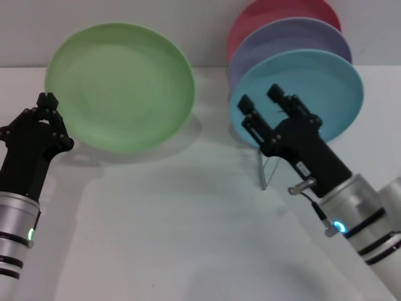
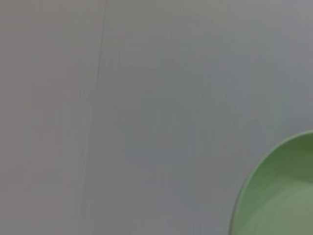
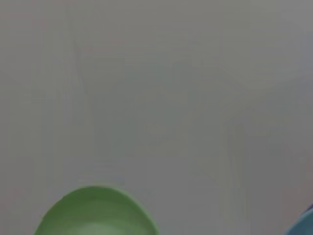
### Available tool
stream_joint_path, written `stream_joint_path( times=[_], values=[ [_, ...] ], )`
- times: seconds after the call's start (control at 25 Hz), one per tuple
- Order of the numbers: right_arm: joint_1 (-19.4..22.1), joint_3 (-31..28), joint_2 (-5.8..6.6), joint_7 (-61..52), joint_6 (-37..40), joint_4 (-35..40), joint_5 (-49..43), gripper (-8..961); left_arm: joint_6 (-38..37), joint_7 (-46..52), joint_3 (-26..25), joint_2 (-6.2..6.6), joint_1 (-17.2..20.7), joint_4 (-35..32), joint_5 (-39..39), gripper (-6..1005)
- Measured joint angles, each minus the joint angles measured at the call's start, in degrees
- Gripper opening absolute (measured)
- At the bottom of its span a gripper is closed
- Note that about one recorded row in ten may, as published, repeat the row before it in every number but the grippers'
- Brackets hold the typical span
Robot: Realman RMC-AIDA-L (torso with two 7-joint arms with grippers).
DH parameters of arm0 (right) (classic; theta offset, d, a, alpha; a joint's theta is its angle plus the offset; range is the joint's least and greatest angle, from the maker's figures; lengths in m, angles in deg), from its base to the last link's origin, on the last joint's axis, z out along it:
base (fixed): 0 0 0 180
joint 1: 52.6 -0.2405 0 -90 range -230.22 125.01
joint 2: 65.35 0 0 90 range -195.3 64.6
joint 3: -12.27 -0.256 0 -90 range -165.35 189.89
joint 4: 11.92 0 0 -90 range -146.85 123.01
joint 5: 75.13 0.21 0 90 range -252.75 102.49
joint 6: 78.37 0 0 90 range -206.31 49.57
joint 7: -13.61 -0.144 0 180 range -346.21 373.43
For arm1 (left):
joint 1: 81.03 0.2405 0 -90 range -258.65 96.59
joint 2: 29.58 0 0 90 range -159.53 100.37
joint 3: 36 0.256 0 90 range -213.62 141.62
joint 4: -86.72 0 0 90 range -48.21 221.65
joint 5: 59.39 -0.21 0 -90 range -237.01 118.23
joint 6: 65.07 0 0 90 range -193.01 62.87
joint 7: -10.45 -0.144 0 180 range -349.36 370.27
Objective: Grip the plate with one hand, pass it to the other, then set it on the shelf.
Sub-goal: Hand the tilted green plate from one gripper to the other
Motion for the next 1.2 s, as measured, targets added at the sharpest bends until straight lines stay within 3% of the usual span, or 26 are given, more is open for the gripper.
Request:
stream_joint_path(
  times=[0.32, 0.8, 1.2],
  values=[
    [-3.05, -1.33, -0.03, 0.46, -6.44, -2.06, -0.05, 656, -2.44, -8.08, 9.14, 0.0, -0.87, 2.1, 10.27, 43],
    [-7.1, -3.89, -0.26, 0.55, -15.36, -2.85, -0.48, 656, -2.97, -9.18, 11.25, 0.0, -0.9, 3.33, 16.04, 45],
    [-8.37, -5.34, -0.34, 1.84, -17.9, -3.36, -0.9, 654, -3.02, -13.33, 12.68, 0.0, -1.2, 4.5, 17.08, 47]
  ],
)
